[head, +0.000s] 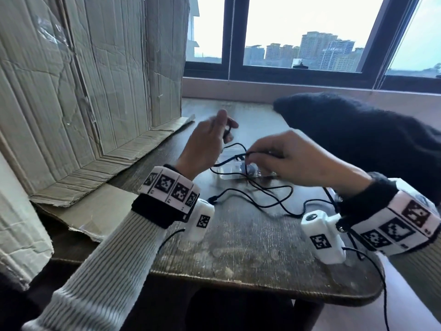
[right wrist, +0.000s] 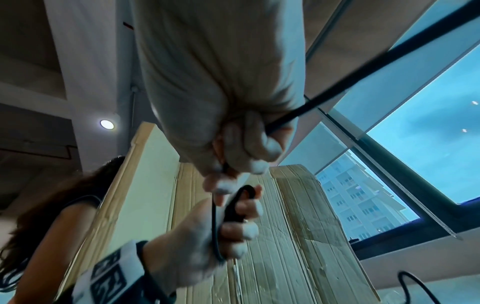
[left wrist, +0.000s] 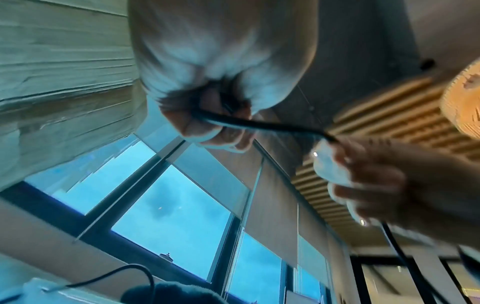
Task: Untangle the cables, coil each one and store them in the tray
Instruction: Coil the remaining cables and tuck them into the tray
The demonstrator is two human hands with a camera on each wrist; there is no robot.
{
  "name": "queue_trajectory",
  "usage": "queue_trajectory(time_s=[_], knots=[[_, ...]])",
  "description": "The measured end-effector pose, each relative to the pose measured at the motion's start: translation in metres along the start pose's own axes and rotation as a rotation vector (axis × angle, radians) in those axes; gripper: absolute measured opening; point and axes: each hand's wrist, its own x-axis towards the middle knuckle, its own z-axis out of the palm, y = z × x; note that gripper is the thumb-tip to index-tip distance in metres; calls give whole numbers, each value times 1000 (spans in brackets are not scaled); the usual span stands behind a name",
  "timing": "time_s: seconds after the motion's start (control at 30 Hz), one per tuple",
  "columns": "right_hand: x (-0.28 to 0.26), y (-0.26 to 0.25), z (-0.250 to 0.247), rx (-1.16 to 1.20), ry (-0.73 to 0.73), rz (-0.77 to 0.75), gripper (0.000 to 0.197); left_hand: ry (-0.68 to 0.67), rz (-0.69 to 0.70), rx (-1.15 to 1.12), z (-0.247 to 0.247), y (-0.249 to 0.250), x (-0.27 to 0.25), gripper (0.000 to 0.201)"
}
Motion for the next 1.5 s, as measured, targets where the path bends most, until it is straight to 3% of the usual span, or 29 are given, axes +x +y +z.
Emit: queue_trajectory(time_s=[0.1,0.27,0.4,0.6,0.7,0.8,1.0,1.1,1.2,1.3,1.37,1.43,1.5], knots=[[6,-5,-7,-23,147,-39,13,-131,76,283,7,-2,-5,56],[13,10,-2,97,328,26,8,-280,13,71,15,11,-10,71],[15,23,-6,281,440,88,9,-342,14,44,14,13,-16,36],[9,26,-9,380,446,99,10,-172,-33,-267,10,14,-16,33],[9,26,0,339,408,117,14,-22,-111,-533,13,15,-12,34],[8,27,15,302,340,132,16,68,-116,-731,13,19,-9,35],[3,19,46,340,105,121,26,186,-153,-915,12,23,-6,33],[-1,10,48,249,-167,135,26,226,-182,-772,9,22,-6,25],[-6,7,42,53,-309,106,32,233,-64,-432,-1,13,-7,35],[-11,7,30,-22,-276,53,23,178,141,92,-8,-2,-9,46],[-12,4,21,-79,-200,-3,20,77,187,398,-5,-11,-14,60],[-12,1,11,-132,-78,-15,21,-9,198,513,1,-15,-21,82],[-9,2,6,-177,69,-26,20,-113,159,426,6,-16,-26,97]])
